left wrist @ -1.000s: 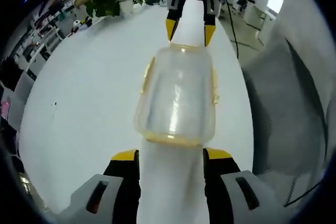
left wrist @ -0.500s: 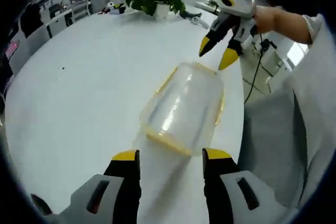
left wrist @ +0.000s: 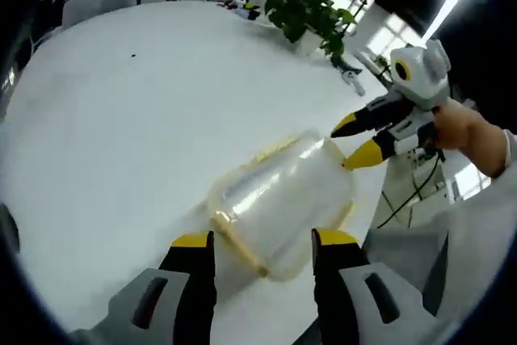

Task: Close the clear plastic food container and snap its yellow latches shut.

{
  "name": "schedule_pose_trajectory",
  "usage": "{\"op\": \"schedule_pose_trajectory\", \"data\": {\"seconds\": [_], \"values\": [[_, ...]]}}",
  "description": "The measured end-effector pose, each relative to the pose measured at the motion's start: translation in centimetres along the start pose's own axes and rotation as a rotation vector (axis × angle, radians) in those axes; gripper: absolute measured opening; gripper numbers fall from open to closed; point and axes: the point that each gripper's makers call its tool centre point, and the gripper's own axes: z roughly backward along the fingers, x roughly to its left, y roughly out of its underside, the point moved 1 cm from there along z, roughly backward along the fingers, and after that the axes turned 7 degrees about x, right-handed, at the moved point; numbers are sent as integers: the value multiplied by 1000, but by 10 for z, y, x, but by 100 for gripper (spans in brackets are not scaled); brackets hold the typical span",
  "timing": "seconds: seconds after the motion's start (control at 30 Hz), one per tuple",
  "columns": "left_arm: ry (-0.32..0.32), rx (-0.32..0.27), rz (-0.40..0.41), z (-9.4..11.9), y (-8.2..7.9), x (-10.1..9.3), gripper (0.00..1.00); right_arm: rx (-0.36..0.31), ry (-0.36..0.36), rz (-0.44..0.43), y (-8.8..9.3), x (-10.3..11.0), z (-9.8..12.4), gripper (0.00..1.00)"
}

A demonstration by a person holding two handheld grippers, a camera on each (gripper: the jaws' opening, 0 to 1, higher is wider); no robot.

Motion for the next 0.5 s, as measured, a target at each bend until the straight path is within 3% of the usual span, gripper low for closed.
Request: {"op": "schedule_pose_trajectory", "data": {"seconds": [0.2,0.33,0.37,0.5], "values": [[-20,1,101,-9,3,-6,47,41,0,6,6,7,-7,32],[-112,23,89,-11,5,-2,43,24,-1,-2,3,7,-7,32],[-118,26,68,-12,5,-4,43,26,1,1,3,7,-7,32],[-133,24,115,-13,3,-5,43,38,17,3,3,9,-7,30]]}}
